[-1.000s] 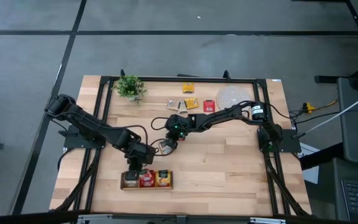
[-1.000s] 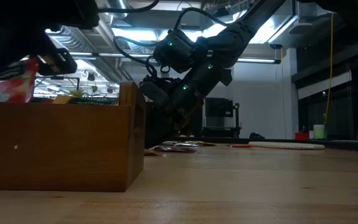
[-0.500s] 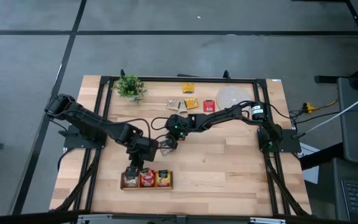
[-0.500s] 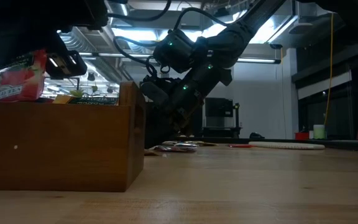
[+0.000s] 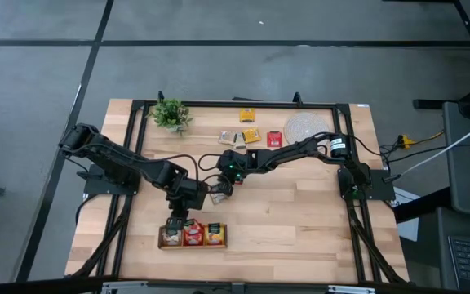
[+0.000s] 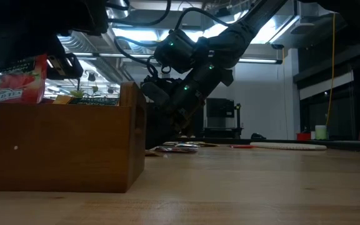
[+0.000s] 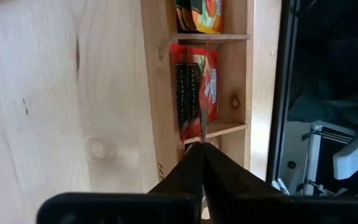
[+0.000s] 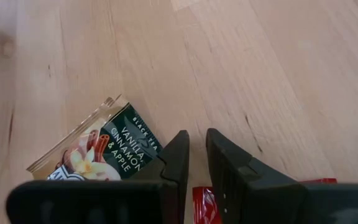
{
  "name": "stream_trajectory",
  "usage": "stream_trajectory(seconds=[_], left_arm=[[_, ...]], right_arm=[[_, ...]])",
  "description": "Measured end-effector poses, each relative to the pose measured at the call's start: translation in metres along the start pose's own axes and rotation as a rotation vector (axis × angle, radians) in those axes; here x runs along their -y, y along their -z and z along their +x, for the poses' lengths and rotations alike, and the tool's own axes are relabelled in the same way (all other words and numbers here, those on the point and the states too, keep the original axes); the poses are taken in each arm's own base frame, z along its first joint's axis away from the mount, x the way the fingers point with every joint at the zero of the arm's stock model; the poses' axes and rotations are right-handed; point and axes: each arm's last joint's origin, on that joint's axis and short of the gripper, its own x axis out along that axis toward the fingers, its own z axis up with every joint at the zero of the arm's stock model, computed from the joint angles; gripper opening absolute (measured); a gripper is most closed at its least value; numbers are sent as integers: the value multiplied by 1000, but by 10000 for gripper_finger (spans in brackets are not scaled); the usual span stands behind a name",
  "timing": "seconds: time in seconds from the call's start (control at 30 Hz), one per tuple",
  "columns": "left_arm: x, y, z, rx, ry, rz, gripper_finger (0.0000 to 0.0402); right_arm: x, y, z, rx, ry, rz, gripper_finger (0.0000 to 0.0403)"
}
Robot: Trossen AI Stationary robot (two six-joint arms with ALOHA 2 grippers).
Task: Pick & Place Tea
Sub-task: Put the red tea bag into the middle section of the wooden organizer
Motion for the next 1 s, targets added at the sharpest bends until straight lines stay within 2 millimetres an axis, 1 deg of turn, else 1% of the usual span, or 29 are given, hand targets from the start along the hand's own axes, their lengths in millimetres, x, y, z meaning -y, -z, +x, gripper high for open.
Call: stream_trajectory(seconds=[0.5,0.77,1.0], left_arm=[[5,4,3,-23,-2,-44,3],[3,3,2,-19,-5,-67,14],[3,3,2,-17,-9,-68,36]], right_arm=[[0,0,0,1,0,0,61],[0,0,0,1,0,0,61],[0,0,0,1,0,0,61]])
